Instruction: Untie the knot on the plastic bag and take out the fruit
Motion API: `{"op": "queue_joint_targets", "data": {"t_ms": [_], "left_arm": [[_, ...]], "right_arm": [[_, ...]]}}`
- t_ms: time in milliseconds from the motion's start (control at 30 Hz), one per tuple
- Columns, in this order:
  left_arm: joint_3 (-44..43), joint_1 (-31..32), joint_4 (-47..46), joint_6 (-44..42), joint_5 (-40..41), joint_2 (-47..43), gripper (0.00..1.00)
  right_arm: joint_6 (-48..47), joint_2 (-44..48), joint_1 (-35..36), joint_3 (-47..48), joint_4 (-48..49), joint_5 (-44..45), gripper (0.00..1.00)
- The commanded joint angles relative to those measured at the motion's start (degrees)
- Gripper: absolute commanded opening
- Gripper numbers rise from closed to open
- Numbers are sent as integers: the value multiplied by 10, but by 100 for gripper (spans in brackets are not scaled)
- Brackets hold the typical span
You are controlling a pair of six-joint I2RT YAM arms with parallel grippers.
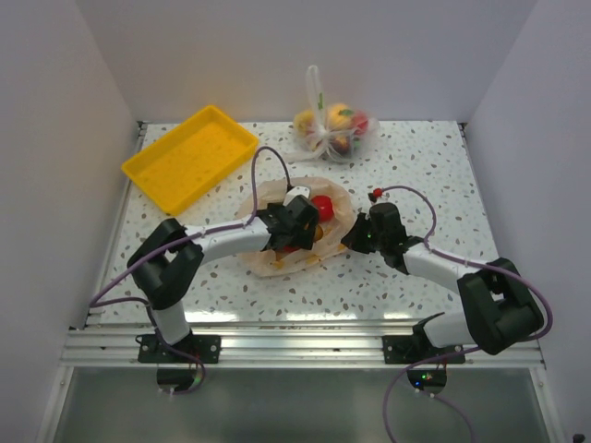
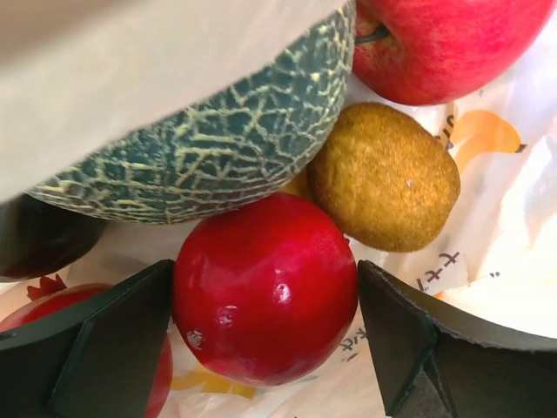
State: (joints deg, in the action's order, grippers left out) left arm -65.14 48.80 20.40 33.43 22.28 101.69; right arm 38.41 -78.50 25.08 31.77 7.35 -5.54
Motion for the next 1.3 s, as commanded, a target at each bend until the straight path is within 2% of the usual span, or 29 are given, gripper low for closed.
{"op": "queue_joint_targets", "data": {"t_ms": [0,267,400,533,667,800,900,933,1000,1067,1100,1133,1267], "left_arm": [[-17,6,-10,12,-14,4,88],[-39,10,10,8,4,-51,58],[-68,11,31,0,-8,-88,52],[-104,11,39,-10,-53,-132,51],[-177,10,50,-39,-101,-165,52],[-258,-1,88,-82,-102,-166,56],[-284,-61,100,-91,-94,-170,56],[-282,-114,98,-89,-102,-172,56],[-264,-163,90,-87,-86,-178,56],[-236,-269,76,-80,-79,-181,58],[-227,-269,70,-76,-80,-179,58],[-207,-320,62,-72,-85,-176,58],[-181,-422,16,-67,-52,-137,60]], "right_arm": [[4,-4,-1,-2,20,3,0],[2,-2,-1,-3,20,5,0],[2,1,-1,-5,19,10,0],[1,8,-1,-6,17,16,0],[0,5,-1,-5,17,16,0],[1,4,-1,-3,17,15,0],[-1,9,-1,-3,15,14,0],[-2,11,-1,-3,13,15,0],[-4,19,-1,-1,7,16,0],[-13,26,-1,-1,3,21,0],[-13,28,-1,-1,1,23,0],[-17,30,-1,-3,1,24,0],[-26,31,-1,1,3,23,0]]}}
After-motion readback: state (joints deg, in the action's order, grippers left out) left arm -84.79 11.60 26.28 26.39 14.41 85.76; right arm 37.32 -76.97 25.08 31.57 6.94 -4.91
